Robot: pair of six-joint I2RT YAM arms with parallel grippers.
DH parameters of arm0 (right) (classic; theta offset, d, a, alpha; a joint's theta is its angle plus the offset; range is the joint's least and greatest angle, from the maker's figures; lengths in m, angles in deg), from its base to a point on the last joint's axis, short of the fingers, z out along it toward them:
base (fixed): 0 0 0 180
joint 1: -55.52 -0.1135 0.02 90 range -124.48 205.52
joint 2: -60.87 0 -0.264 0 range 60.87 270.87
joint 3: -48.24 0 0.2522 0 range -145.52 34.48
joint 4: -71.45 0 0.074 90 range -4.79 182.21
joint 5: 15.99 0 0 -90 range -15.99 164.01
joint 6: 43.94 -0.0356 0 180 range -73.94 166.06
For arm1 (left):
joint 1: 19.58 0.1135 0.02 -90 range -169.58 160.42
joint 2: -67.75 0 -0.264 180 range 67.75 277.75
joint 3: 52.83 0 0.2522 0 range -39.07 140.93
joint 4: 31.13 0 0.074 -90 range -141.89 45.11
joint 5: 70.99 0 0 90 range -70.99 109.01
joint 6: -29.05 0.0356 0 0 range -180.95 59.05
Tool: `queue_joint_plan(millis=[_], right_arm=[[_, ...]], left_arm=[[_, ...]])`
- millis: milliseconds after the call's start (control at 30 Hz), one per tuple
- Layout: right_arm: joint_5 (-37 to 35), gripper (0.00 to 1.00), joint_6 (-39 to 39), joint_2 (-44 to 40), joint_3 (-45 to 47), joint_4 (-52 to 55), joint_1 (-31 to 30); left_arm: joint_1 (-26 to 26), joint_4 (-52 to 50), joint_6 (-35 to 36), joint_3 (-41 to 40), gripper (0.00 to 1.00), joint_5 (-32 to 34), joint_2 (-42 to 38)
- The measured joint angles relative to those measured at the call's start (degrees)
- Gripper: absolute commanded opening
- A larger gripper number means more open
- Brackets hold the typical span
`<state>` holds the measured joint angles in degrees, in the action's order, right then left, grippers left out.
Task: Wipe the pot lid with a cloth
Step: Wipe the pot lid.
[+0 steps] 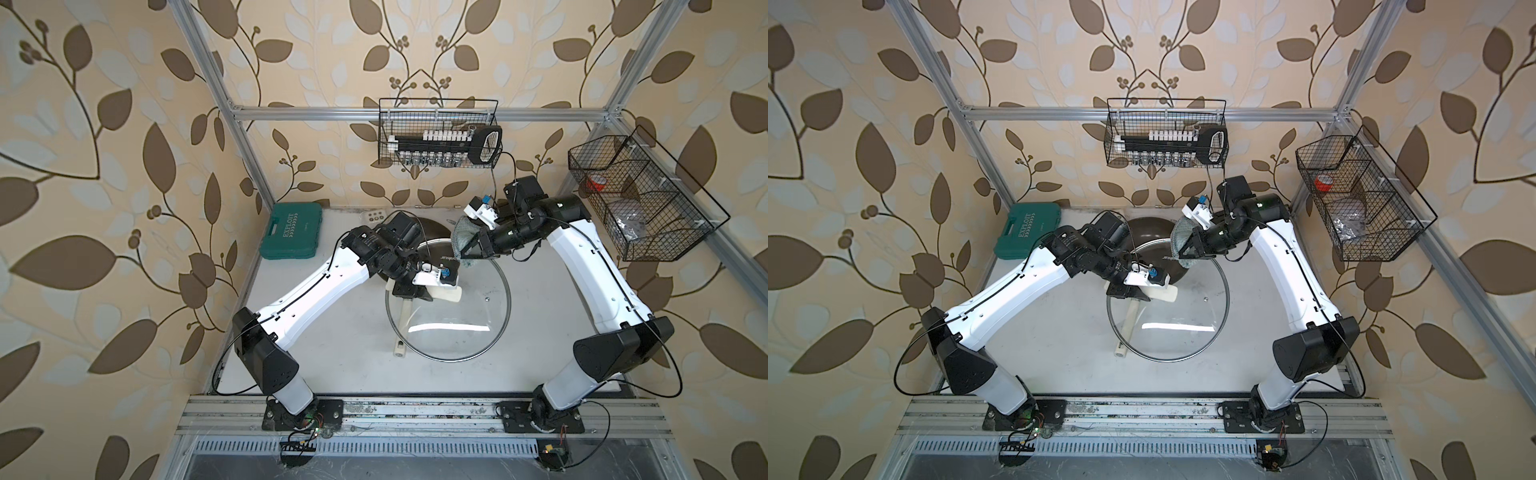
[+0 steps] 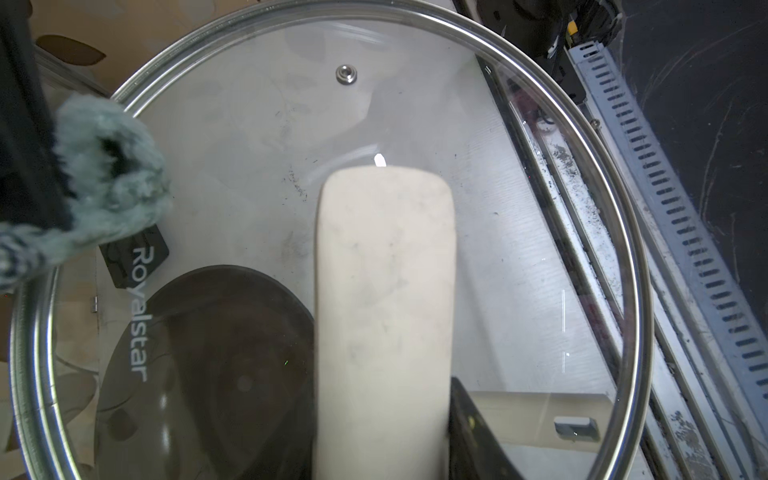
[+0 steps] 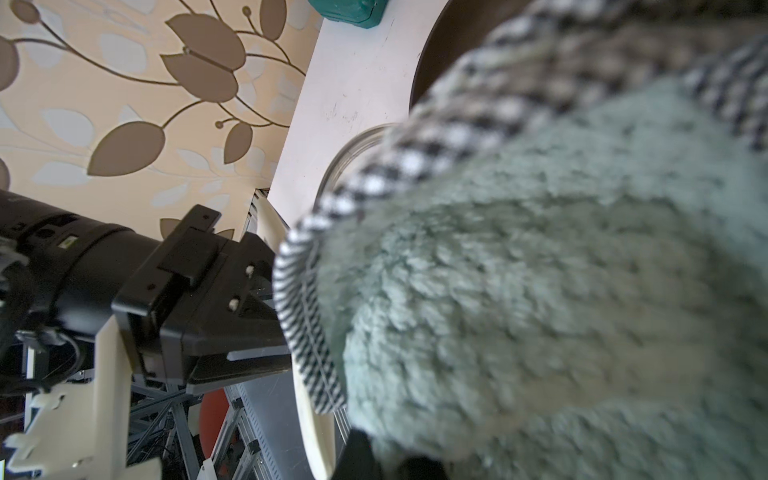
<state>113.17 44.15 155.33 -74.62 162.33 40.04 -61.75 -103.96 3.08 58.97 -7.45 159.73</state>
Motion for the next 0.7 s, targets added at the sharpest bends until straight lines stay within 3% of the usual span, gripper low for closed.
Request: queue_joint_plan(millis=[300,700], right_arm=[[0.37,0.0,-1.62,0.72,1.92,-2.29,-5.05],[1.36,0.0,-5.6,8.24,0.2,-8.41,-11.82]], left_arm=[[-0.28,3.26,1.75,0.0,0.0,3.06,0.0],[-1.88,4.87,2.05,-0.35,0.0,3.28,0.0]])
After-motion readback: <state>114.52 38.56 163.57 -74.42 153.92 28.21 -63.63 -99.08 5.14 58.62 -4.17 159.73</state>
